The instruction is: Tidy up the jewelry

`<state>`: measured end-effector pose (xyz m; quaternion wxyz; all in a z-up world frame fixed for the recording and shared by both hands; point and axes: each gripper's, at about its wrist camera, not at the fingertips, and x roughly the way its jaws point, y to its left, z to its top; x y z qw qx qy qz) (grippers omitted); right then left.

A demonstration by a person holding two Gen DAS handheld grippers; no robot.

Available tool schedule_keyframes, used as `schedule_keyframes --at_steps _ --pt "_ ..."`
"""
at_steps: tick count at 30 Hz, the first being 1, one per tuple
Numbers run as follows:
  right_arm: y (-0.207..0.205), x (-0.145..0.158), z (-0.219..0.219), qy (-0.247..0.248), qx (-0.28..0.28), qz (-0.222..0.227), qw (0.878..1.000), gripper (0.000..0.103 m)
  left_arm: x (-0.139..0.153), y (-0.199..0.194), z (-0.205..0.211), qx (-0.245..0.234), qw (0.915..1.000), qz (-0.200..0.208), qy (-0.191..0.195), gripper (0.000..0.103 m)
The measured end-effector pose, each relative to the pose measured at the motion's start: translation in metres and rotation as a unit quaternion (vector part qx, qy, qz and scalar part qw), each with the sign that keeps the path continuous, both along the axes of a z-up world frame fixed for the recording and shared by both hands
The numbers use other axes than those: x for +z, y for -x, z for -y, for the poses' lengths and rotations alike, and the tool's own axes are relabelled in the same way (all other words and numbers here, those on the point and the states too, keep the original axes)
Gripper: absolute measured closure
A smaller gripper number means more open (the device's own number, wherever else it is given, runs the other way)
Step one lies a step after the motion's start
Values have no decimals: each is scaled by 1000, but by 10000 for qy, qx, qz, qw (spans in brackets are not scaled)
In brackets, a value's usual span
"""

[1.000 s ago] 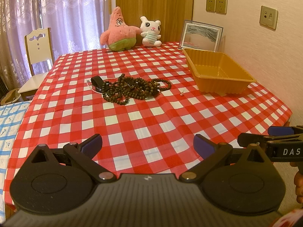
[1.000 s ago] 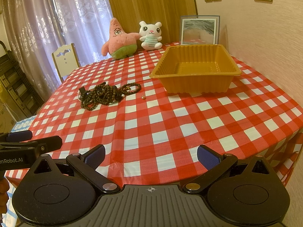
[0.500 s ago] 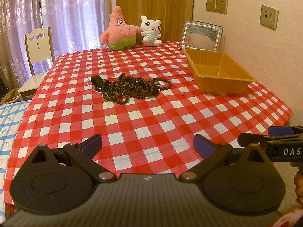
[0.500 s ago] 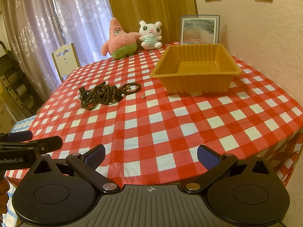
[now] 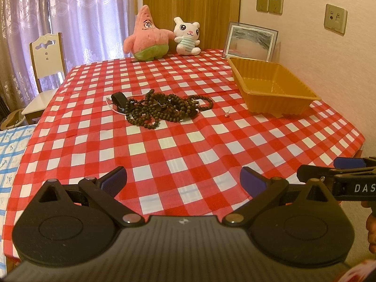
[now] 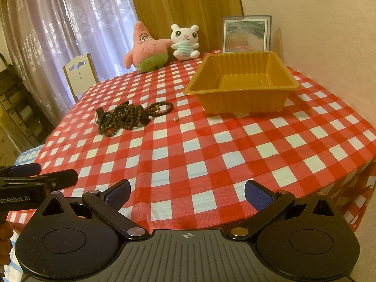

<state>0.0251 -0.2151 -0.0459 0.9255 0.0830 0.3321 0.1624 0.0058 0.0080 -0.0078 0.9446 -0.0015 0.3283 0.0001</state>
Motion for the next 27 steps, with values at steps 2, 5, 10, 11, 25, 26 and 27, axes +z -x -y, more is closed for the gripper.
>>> schedule_keyframes --at_steps 2,5,10,11,25,26,27 --pt "-3 1 5 -98 -49 -25 9999 0 -1 -8 1 -9 10000 -1 13 1" --pt "-9 -1 15 -118 -241 87 9996 0 -4 -19 2 -23 10000 -16 59 1" --pt "-28 -9 30 180 -693 319 9969 0 -10 -40 0 4 10000 25 -47 1" --pt "-33 -11 34 162 -790 355 9961 0 -11 -45 0 0 10000 39 -56 1" --pt "-109 -12 83 -160 -1666 641 9838 19 -25 -123 15 -255 9996 115 -37 6" --pt "-113 -12 86 -211 -1761 682 9818 21 -26 -129 17 -289 9995 110 -27 6" --pt "-116 -13 89 -262 -1856 719 9796 21 -27 -136 20 -320 9994 107 -19 6"
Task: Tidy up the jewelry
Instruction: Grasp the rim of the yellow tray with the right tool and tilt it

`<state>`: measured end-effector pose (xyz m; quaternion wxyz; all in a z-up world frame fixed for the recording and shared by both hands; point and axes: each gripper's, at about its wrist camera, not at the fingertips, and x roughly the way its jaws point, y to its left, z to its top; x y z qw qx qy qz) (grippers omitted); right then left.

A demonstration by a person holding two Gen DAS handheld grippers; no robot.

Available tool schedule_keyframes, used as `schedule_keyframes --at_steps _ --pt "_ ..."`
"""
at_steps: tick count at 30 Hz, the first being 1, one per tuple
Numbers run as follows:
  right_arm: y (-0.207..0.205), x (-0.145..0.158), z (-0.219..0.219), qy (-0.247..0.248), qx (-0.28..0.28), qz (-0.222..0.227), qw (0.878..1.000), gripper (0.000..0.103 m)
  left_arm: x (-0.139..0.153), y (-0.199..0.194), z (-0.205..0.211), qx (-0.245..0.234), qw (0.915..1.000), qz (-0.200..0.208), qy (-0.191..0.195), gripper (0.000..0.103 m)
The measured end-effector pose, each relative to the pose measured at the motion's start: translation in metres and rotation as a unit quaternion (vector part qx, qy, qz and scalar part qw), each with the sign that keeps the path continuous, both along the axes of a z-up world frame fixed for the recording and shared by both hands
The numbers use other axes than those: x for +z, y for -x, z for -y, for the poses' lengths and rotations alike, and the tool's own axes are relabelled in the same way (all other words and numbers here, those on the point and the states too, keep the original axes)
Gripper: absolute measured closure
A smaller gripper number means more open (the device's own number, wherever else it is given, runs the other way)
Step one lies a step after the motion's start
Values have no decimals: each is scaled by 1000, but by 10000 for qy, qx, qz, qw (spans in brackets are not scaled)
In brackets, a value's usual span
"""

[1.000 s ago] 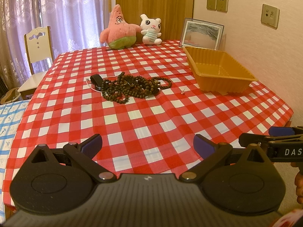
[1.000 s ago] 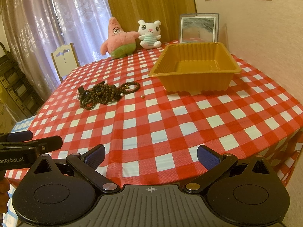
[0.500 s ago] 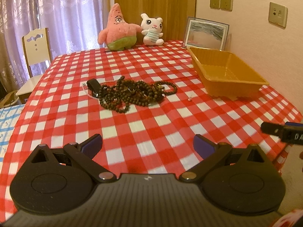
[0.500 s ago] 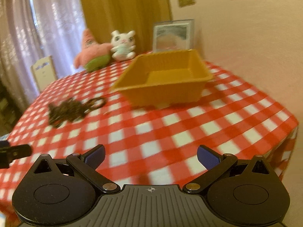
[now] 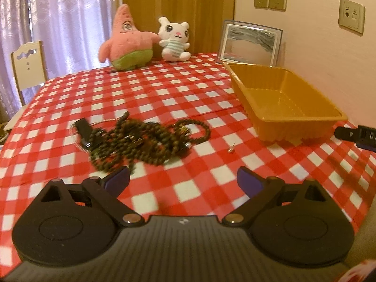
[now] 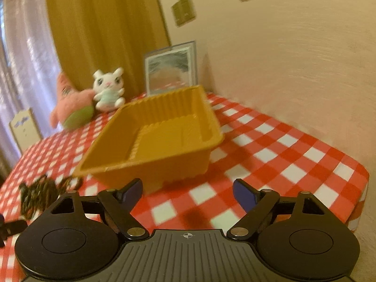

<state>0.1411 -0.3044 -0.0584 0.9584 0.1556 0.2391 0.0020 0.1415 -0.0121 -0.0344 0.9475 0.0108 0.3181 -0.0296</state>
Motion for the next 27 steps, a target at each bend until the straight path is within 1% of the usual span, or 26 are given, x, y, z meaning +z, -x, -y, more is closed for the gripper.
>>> schedule_keyframes --at_steps 3,6,9,10,11,12,16,21,24,25,26,27 --pt "-10 1 9 -209 -343 138 9991 24 -2 -15 7 -80 10000 -9 21 6" --pt "-21 2 18 -528 -667 286 9960 28 -3 -27 15 -182 9998 4 12 6" --pt "-35 -2 22 -760 -920 306 9924 35 -5 -37 21 -260 9997 -3 1 6" --pt "-40 -4 24 -839 -987 300 9911 38 -6 -40 23 -282 9996 -13 -5 7" --pt "-45 -6 26 -928 -1042 282 9898 40 -7 -43 25 -299 9995 -27 -15 10" --pt "-49 -9 27 -1005 -1086 273 9886 42 -8 -46 26 -309 9995 -45 -20 11" --pt "-59 -17 31 -1118 -1303 263 9848 49 -12 -53 28 -333 9994 -94 -9 12" --pt "-72 -22 32 -1167 -1358 281 9834 59 -17 -60 29 -341 9993 -135 -30 12" --pt "-77 -25 31 -1160 -1328 296 9839 69 -19 -64 29 -339 9993 -160 -35 13" --pt "-78 -26 31 -1163 -1278 307 9845 77 -20 -65 29 -342 9993 -167 -32 13" --pt "-79 -27 31 -1155 -1203 315 9855 87 -20 -66 29 -343 9993 -170 -31 14" --pt "-77 -27 30 -1114 -1114 349 9869 91 -21 -67 30 -352 9992 -171 -31 15"
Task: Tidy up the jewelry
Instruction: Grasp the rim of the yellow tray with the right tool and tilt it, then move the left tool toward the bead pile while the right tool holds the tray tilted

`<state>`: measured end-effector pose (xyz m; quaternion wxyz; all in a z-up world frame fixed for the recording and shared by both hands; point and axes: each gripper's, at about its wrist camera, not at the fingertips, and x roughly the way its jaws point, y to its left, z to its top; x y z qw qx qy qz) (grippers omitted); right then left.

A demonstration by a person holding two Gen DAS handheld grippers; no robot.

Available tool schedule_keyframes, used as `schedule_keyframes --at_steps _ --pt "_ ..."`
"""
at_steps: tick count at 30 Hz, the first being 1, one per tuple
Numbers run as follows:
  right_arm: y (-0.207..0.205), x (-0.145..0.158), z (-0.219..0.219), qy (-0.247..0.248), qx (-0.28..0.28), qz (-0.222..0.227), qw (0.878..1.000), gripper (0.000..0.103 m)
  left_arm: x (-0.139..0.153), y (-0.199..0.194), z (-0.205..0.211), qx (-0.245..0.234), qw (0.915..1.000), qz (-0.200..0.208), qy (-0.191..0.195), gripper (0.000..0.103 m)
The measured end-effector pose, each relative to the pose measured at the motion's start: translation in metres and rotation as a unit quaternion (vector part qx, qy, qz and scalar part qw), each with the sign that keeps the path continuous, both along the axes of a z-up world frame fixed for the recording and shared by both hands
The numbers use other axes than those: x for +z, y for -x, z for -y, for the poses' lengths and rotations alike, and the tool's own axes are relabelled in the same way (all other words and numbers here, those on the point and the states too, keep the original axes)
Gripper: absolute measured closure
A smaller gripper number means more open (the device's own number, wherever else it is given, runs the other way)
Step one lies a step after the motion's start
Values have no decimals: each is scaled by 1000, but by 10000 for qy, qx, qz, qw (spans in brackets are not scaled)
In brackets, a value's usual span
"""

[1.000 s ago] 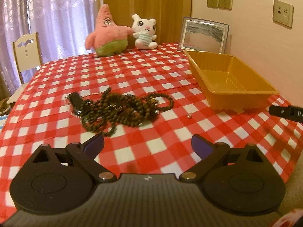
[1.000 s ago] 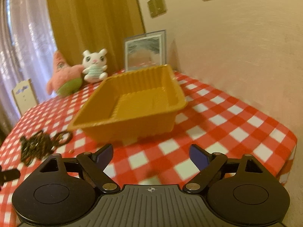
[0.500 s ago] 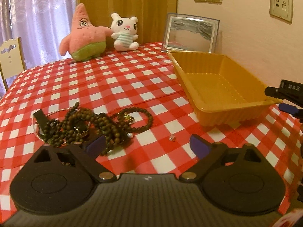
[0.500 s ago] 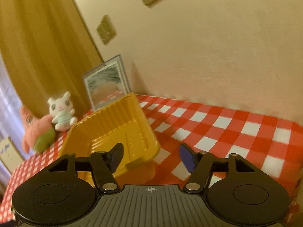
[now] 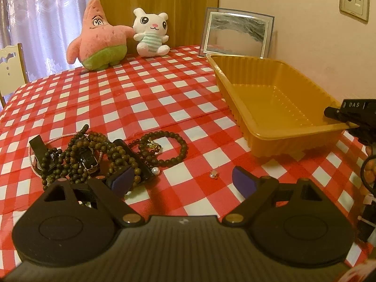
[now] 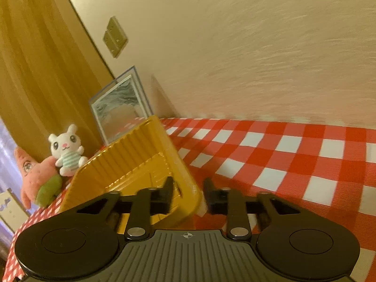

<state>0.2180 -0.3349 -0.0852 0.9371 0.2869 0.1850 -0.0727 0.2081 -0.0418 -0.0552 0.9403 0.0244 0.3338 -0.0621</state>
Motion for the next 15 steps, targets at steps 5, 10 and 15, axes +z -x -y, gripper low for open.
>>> schedule_keyframes --at_steps 5,10,15 --pt "6 6 -2 250 108 107 9996 95 -1 -2 1 -57 10000 12 6 16" --pt "20 16 -1 533 210 220 9981 96 -4 -2 4 -149 9999 -1 -39 18" --pt "33 28 4 805 390 328 9954 96 -6 -1 10 -296 9995 20 -95 26"
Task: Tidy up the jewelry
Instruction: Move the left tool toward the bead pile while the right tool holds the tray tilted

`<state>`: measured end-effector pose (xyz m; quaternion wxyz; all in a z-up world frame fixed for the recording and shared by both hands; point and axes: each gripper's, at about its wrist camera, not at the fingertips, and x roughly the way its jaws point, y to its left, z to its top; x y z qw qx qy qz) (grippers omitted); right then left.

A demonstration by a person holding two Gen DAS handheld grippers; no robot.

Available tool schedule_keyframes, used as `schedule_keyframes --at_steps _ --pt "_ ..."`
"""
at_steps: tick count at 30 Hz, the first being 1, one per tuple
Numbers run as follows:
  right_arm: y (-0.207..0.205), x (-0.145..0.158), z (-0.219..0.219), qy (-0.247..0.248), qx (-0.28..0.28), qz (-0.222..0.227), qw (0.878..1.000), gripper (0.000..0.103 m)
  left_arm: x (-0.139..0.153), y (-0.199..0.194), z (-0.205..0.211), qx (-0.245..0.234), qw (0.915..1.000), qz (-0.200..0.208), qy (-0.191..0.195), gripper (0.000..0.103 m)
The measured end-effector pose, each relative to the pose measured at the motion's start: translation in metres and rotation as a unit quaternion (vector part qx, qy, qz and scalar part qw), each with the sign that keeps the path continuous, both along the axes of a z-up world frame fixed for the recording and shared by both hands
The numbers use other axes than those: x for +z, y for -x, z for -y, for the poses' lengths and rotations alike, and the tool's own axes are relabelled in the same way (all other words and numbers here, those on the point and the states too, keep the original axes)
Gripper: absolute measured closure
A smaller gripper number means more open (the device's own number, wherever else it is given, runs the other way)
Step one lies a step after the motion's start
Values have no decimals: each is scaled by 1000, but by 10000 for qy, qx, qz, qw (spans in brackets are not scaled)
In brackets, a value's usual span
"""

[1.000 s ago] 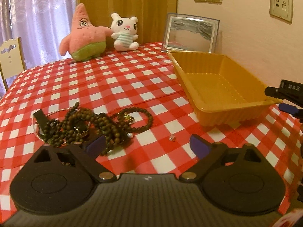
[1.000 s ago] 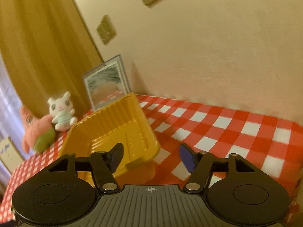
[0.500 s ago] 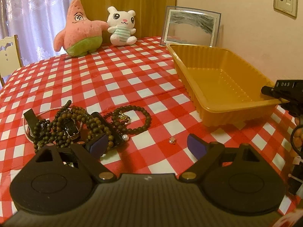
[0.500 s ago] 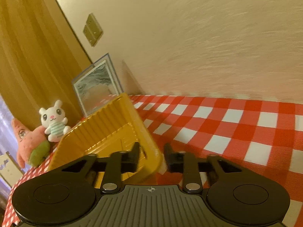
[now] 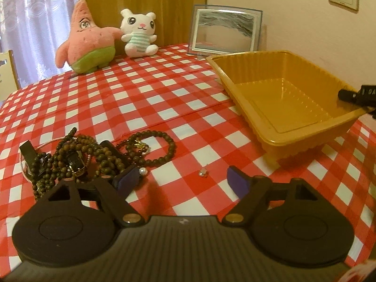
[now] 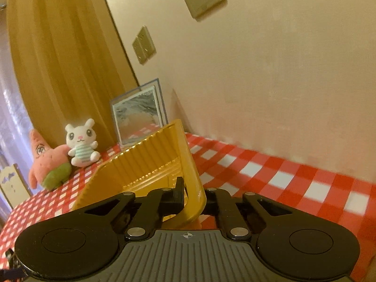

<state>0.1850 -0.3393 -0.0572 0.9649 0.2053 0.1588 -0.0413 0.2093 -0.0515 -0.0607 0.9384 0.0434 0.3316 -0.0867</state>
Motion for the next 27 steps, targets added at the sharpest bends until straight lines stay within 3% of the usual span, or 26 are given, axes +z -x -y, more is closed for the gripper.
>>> schedule_keyframes --at_steps 6,10,11,15,24,27 --pt "18 14 -3 552 153 98 9983 96 -2 1 6 -178 9998 49 -36 29" --pt "20 13 -3 561 172 96 9982 96 -3 0 12 -311 9994 80 -98 40" --pt "21 13 -3 570 178 95 9982 96 -3 0 13 -345 9993 92 -109 43" --pt "23 13 -3 552 221 94 9982 96 -8 -4 19 -505 9983 90 -275 76" --pt "20 12 -1 513 281 45 9983 96 -16 -12 24 -647 9970 76 -418 97" --pt "20 12 -1 511 293 49 9983 96 -17 -11 24 -632 9971 93 -402 97"
